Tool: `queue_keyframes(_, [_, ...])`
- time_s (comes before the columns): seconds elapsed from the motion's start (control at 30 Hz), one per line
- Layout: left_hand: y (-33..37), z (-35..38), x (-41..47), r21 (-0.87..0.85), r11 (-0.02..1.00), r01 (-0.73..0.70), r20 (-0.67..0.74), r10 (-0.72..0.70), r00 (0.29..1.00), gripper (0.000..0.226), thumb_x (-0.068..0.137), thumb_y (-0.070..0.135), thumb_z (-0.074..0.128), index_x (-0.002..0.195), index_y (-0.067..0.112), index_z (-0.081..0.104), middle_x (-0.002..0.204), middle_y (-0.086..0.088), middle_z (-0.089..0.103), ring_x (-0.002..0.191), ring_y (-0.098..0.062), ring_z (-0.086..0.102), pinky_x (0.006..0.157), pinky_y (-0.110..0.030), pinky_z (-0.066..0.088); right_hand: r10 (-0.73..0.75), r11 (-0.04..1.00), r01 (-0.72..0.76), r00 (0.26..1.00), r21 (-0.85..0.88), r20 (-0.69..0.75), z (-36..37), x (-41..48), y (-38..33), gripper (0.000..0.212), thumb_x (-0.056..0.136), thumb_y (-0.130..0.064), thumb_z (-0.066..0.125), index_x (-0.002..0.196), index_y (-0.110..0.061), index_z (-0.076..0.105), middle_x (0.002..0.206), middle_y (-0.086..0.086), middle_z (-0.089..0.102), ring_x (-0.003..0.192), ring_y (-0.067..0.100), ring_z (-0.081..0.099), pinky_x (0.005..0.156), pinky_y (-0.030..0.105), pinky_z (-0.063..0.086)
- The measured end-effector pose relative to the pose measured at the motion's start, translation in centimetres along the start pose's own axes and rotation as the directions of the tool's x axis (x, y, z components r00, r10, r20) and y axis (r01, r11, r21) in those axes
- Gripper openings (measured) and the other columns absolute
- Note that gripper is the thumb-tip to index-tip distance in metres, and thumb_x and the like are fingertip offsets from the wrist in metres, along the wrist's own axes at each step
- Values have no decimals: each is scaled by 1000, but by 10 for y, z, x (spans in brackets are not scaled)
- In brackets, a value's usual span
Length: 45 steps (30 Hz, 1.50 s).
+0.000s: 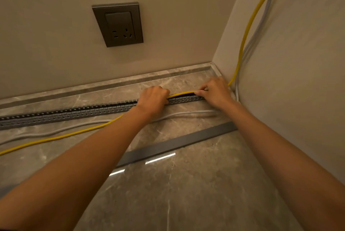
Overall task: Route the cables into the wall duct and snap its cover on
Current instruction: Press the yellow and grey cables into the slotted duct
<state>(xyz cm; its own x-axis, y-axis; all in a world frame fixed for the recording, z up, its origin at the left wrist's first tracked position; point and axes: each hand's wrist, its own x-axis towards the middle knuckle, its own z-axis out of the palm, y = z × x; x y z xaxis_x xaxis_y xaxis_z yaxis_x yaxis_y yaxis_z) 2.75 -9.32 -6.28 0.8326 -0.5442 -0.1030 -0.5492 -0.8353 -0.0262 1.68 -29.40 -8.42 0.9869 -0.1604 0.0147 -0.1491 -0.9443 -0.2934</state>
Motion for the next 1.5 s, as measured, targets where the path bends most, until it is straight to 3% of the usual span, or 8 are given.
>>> queue_keyframes(0.27, [14,6,-3,39,995,-92,-76,95,993,35,95,3,44,130,8,39,125,-13,48,111,-29,49,84,-35,44,-12,952,-61,971,301,237,-20,0,12,36,88,10,47,120,1,59,127,18,61,120,28,55,103,29,38])
queue_keyframes(0.57, [14,4,3,69,988,-139,-64,144,988,31,98,9,38,128,6,46,123,-14,49,112,-30,47,83,-38,43,32,956,-97,973,277,231,-26,12,21,28,82,10,56,106,3,67,111,21,68,104,29,61,90,29,45])
queue_keyframes(0.7, [15,3,4,131,985,-110,-99,124,987,29,97,11,39,121,5,55,122,-14,51,115,-30,44,91,-37,38,143,885,-201,976,420,167,-20,16,28,41,78,20,43,109,4,65,114,26,65,106,28,61,67,5,44])
queue_keyframes(0.8, [23,2,3,156,982,-105,-54,115,992,29,95,5,40,118,1,56,122,-15,53,115,-30,47,90,-37,43,204,789,-277,960,548,192,-13,9,26,48,78,22,35,113,4,62,122,22,62,118,28,55,90,21,44])
queue_keyframes(1.0, [29,15,-8,110,991,-76,-52,82,995,33,99,2,35,132,-1,39,130,-18,45,116,-31,51,94,-37,46,264,699,-330,943,635,201,-13,10,18,37,80,11,44,110,3,64,123,18,62,122,29,50,108,36,37])
queue_keyframes(1.13, [29,3,3,116,992,-40,-20,43,999,26,96,10,38,118,2,50,117,-16,60,103,-33,60,93,-39,42,255,694,-325,945,643,203,-14,9,17,34,82,8,46,111,3,64,123,18,62,122,29,50,106,34,36])
queue_keyframes(1.37, [19,-1,-7,-50,993,-110,-103,104,989,38,100,32,37,123,4,49,121,-16,56,104,-33,57,84,-40,46,-21,865,-77,982,496,189,-13,-15,16,52,88,-17,59,137,-21,42,147,9,39,137,23,34,109,33,30])
queue_keyframes(1.5, [17,6,-14,83,973,-213,-18,216,976,62,90,56,45,130,9,43,127,-12,49,111,-28,52,92,-38,45,-83,934,-23,956,356,280,-21,-27,24,70,79,-41,68,140,-25,37,147,8,40,134,23,38,111,37,33])
